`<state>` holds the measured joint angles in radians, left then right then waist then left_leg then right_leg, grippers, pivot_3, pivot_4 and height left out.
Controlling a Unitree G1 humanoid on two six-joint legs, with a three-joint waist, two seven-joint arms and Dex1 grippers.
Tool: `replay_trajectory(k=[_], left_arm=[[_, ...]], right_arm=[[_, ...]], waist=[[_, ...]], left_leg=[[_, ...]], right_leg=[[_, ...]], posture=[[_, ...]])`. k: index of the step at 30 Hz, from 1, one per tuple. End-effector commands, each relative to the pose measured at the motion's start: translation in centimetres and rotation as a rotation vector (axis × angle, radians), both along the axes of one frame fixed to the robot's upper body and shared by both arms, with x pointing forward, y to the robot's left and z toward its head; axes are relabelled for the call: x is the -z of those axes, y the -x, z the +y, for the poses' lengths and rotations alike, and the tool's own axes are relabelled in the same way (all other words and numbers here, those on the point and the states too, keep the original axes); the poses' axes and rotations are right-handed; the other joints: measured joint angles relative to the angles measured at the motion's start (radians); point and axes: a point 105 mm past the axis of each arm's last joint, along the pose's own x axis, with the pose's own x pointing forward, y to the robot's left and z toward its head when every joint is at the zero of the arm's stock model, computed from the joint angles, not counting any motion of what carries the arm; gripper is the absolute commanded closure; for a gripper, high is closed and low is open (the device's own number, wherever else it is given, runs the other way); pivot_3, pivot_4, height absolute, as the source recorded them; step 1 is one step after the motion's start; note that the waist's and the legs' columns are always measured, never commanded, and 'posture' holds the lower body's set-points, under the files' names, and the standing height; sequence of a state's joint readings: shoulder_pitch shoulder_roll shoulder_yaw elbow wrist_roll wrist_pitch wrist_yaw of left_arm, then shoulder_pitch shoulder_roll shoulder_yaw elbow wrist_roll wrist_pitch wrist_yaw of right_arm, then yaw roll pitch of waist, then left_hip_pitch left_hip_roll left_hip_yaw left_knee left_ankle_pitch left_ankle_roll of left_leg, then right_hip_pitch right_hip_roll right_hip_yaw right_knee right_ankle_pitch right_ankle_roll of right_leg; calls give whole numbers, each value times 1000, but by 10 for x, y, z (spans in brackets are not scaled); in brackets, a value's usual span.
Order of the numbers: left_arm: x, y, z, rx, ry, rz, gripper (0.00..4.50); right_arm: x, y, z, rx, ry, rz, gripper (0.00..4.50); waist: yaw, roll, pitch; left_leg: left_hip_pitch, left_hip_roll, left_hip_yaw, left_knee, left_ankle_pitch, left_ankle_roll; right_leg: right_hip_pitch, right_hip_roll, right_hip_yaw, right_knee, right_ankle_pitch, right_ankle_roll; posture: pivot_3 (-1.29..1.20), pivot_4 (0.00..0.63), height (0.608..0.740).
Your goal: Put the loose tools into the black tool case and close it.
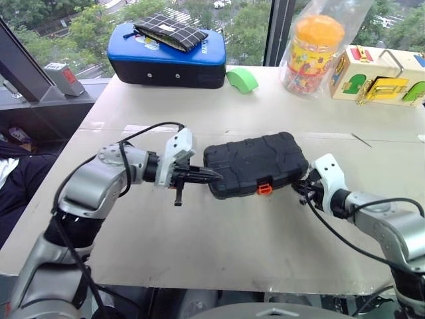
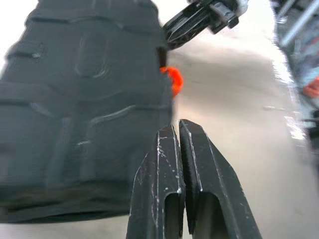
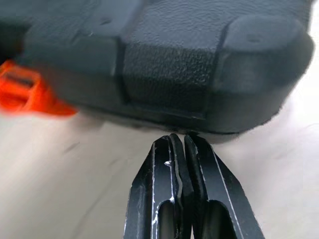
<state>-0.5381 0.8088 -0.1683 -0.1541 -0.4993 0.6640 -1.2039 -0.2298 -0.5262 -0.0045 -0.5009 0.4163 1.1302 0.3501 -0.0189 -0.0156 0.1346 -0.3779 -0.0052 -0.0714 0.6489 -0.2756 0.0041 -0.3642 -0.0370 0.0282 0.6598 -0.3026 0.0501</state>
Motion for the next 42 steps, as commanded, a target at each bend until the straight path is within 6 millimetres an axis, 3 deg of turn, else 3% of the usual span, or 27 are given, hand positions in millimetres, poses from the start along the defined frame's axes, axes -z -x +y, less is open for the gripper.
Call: replay_trajectory(k=[1, 5, 8, 11, 15, 28, 42], left_arm=[[-9, -18, -8, 0, -13, -86, 4387], [0, -28, -17, 22, -69, -89, 4387], [19, -31, -25, 54, -137, -83, 4387], [43, -31, -28, 64, -204, -61, 4387], [63, -27, -24, 81, -268, -35, 4387], [61, -31, -24, 67, -254, -45, 4387], [71, -28, -21, 51, -274, -31, 4387]], right_arm=[[-21, -28, -6, 60, 10, -115, 4384], [-19, -4, 5, -82, -5, -59, 4384], [-16, 24, 10, -171, -15, 1, 4384], [-13, 35, 21, -199, -39, 26, 4384], [-1, 34, 34, -187, -48, 50, 4384], [13, -6, 60, -112, -113, -34, 4384], [-35, -5, 57, -99, -208, -128, 4384]], waist=[[2, 0, 0], [8, 1, 0], [7, 1, 0], [4, 1, -1], [1, 2, -5], [3, 2, -10], [-2, 3, -10]], left_leg=[[0, 0, 0, 0, 0, 0], [-1, -1, -2, 0, 0, 0], [-3, -1, -5, -1, -1, 1], [-3, -1, -5, 0, -1, 2], [2, -2, -3, 0, -1, 2], [4, -1, -4, 0, -1, 2], [8, -1, -4, -1, -1, 2]], right_leg=[[0, 0, 0, 0, 0, 0], [-1, 0, -1, 0, 0, 0], [0, 0, -3, 1, 0, 0], [1, 0, -3, -1, 0, 0], [3, 0, 0, -2, 0, 0], [4, 1, 0, 1, 0, 0], [4, 2, 3, 3, 0, 0]], posture=[[0, 150, 740], [0, 150, 740], [0, 150, 740], [0, 150, 740], [0, 150, 740], [0, 150, 740], [0, 150, 740]])
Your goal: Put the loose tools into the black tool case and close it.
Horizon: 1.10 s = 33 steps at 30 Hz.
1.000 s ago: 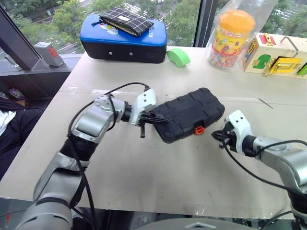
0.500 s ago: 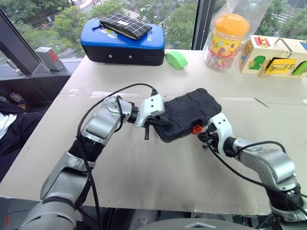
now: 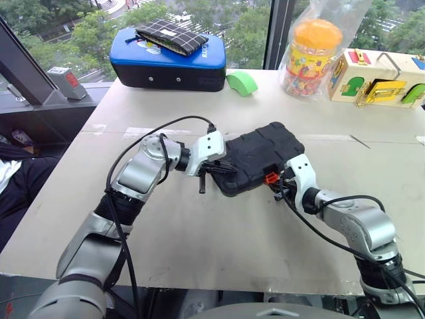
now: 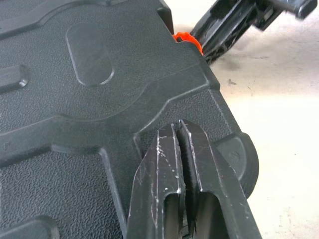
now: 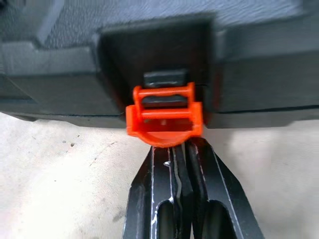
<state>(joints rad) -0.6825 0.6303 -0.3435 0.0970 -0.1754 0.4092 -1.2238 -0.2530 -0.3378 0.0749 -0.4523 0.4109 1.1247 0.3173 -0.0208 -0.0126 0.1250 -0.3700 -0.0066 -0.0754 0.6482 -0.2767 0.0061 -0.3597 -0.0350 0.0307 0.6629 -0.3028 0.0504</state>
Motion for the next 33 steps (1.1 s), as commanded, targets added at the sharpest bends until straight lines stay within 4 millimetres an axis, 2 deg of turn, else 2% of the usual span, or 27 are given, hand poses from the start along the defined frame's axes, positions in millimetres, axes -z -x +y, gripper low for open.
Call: replay_trajectory(k=[1, 13, 14, 17, 21, 27, 31, 33], left_arm=[[42, 7, 10, -43, -108, 119, 4387], [40, 28, -6, -26, -106, 118, 4387], [41, 29, -7, -26, -107, 119, 4387], [47, 32, -10, -29, -108, 122, 4387], [45, 34, -15, -33, -104, 120, 4387], [33, 37, -21, -61, -88, 139, 4387], [38, 36, -21, -85, -86, 151, 4387], [42, 35, -19, -102, -84, 161, 4387]], right_arm=[[-51, -6, 7, -16, -75, -182, 4384], [-57, 0, 14, -28, -129, -183, 4384], [-54, 2, 14, -34, -124, -165, 4384], [-27, 9, 9, -41, -39, -70, 4384], [-6, 7, 4, 2, -12, -51, 4384], [6, 7, 10, 20, -59, -97, 4384], [-2, 4, 14, 64, -179, -172, 4384], [-15, 4, 15, 85, -239, -235, 4384]], waist=[[0, 0, 0], [-9, 1, 1], [-12, 1, 1], [-15, 2, 1], [-8, 0, -2], [2, 0, -2], [4, 0, -2], [4, 1, -1]], left_leg=[[0, 0, 0, 0, 0, 0], [0, 0, 0, -1, 0, 0], [0, 0, 0, -1, 0, 0], [0, 0, 0, -1, 0, 0], [0, 0, 0, -2, 0, 0], [0, -1, 0, -3, 0, 0], [0, -1, 0, -4, 0, 0], [0, 0, 0, -5, 0, 0]], right_leg=[[0, 0, 0, 0, 0, 0], [0, 0, 1, 0, 0, 0], [0, 0, 1, 0, 0, 0], [0, 0, 1, 0, 0, 0], [0, 0, 0, -2, 0, 0], [0, -1, 1, -4, 0, 0], [0, -1, 1, -4, 0, 0], [0, -1, 1, -4, 0, 0]], posture=[[0, 150, 740], [0, 150, 740], [0, 150, 740], [0, 150, 740], [0, 150, 740], [0, 150, 740], [0, 150, 740], [0, 150, 740]])
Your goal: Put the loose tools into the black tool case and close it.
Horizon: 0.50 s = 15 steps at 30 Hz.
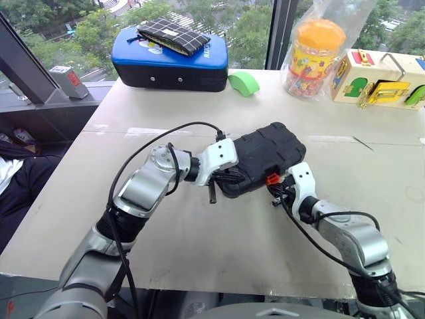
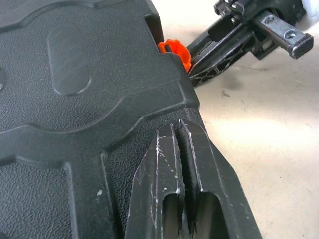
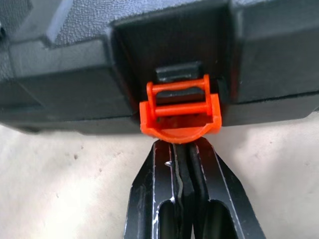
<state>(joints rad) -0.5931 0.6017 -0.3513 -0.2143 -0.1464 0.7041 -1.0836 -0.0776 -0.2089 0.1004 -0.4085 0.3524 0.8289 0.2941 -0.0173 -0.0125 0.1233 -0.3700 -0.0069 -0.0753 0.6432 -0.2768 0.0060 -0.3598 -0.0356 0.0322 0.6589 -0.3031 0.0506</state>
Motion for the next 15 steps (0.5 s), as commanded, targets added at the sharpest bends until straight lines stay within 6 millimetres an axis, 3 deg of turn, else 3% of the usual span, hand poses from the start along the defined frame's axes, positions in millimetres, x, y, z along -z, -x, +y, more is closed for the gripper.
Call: replay_trajectory(k=[1, 8, 15], left_arm=[[41, 10, 3, -24, -58, 158, 4387], [59, 6, 7, -69, -56, 188, 4387], [83, 4, 10, -77, -66, 196, 4387]], right_arm=[[-41, -4, 3, 22, -119, -188, 4384], [-53, 0, -2, 61, -209, -239, 4384], [-54, 3, 0, 27, -150, -246, 4384]], waist=[[0, 0, 0], [4, 1, 0], [9, 1, -1]], left_leg=[[0, 0, 0, 0, 0, 0], [2, -1, 1, 1, 0, 0], [4, -2, 1, 1, 0, -1]], right_leg=[[0, 0, 0, 0, 0, 0], [0, -1, 2, 1, 0, 0], [3, -3, 3, 1, 0, 0]], posture=[[0, 150, 740], [0, 150, 740], [0, 150, 740]])
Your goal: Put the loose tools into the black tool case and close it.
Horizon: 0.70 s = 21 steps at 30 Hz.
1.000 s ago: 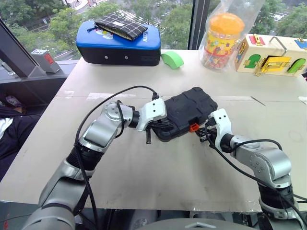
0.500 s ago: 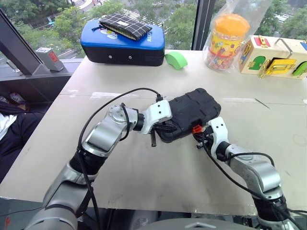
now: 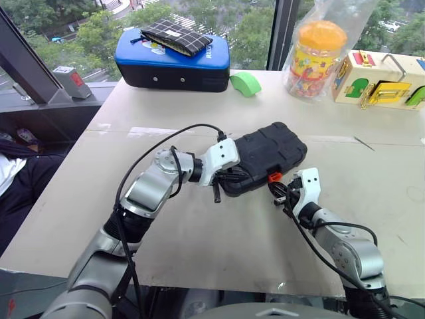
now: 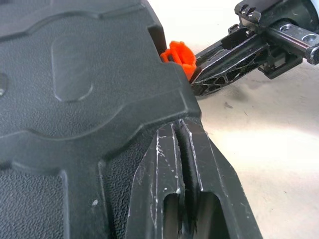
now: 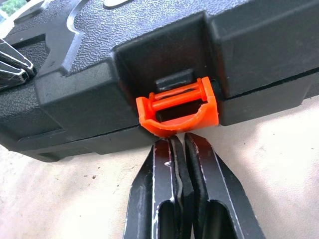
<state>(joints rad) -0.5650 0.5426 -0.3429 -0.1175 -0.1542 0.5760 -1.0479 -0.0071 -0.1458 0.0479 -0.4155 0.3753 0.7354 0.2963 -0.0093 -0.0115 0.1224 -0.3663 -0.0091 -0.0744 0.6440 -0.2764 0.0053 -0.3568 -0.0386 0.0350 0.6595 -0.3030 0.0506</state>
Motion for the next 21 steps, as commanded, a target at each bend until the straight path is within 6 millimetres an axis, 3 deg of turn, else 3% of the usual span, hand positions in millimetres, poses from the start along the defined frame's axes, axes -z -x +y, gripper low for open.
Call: replay_trajectory(k=[1, 11, 21], left_arm=[[76, 10, 17, -69, -145, 213, 4387], [60, 4, 18, -59, -149, 201, 4387], [67, 8, 17, -61, -102, 205, 4387]], right_arm=[[-53, 0, 6, -38, -21, -218, 4384], [-68, 2, 1, -55, 29, -223, 4384], [-75, 3, 10, -113, 42, -246, 4384]], waist=[[0, 0, 0], [-6, 1, 1], [-1, -2, -3]], left_leg=[[2, 0, 0, 0, 0, 0], [6, 0, -1, 0, 0, 0], [5, -1, -4, -2, 0, 0]], right_leg=[[2, 0, 0, -1, 0, 0], [6, 1, 4, -1, 0, 0], [6, -1, 1, -4, 0, 0]], posture=[[0, 150, 740], [0, 150, 740], [0, 150, 740]])
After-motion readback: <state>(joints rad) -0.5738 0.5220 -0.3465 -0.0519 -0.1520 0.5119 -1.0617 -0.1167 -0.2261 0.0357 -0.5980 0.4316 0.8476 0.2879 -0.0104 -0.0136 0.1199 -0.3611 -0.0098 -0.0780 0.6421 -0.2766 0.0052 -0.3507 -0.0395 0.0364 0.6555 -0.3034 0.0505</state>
